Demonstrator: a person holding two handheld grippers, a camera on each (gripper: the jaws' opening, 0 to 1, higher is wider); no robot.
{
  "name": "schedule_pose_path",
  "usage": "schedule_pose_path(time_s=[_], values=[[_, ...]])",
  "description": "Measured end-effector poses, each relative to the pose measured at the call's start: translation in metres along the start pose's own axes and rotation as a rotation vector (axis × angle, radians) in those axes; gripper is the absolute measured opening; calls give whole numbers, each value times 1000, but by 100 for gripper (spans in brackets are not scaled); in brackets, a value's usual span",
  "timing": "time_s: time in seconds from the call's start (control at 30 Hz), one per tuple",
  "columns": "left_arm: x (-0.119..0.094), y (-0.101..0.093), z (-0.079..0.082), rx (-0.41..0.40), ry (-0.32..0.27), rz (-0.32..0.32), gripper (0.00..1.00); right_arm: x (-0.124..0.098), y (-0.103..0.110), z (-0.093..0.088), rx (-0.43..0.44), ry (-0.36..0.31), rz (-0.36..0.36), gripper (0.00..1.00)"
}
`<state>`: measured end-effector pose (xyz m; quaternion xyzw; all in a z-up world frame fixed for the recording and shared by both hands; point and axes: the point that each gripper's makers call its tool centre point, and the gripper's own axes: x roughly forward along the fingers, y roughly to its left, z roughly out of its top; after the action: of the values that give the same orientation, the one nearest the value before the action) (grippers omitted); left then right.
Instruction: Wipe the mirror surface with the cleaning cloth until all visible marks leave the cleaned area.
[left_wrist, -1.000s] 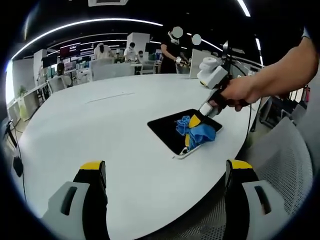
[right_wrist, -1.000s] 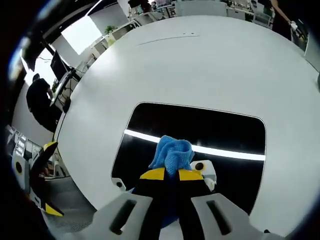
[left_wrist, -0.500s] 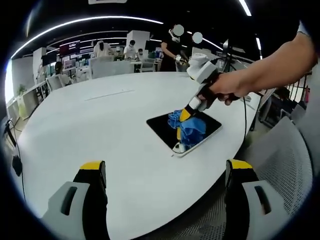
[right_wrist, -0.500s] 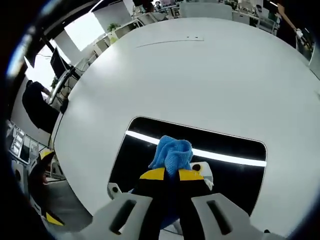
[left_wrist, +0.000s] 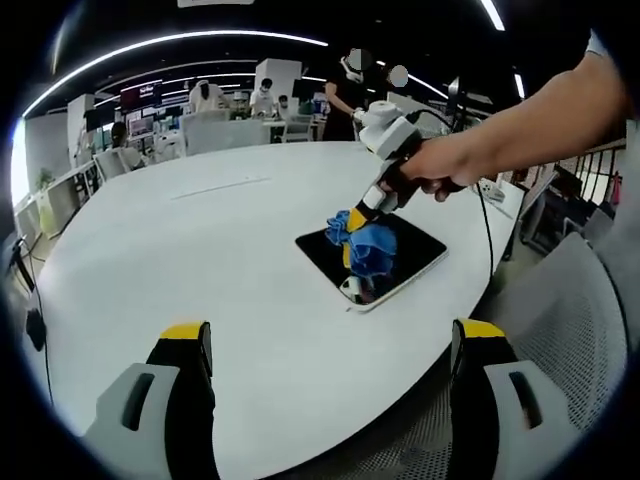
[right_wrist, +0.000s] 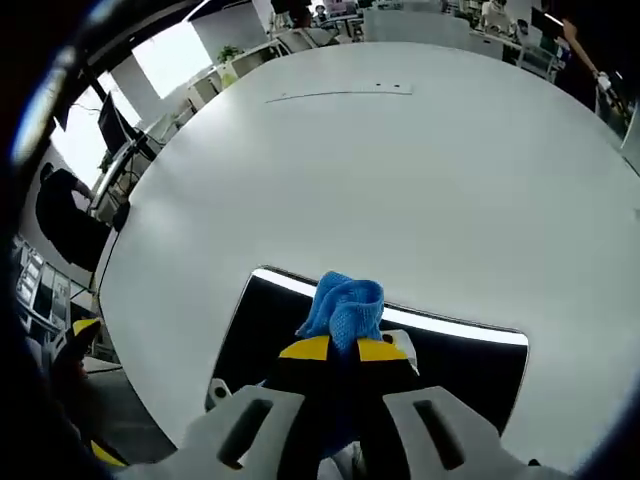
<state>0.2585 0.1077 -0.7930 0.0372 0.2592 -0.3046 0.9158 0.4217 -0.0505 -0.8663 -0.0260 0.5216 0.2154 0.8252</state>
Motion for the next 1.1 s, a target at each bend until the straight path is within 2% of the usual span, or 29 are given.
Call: schedule_pose_path(time_s=[0.13,0.53,0.63,1.1], values=[[1,0,-3,4,15,-5,99,5,-1,9,12,9,-1,2],[0,0,-3,0,16,-8,99,8,-4,9,39,-4,21,2],[1,-7,0,-27,-3,-44,99,8,-5,10,38,-6,24,2],[2,-3,-3,-21,4,-23,99,-2,-18,4,23,-22,17,2]])
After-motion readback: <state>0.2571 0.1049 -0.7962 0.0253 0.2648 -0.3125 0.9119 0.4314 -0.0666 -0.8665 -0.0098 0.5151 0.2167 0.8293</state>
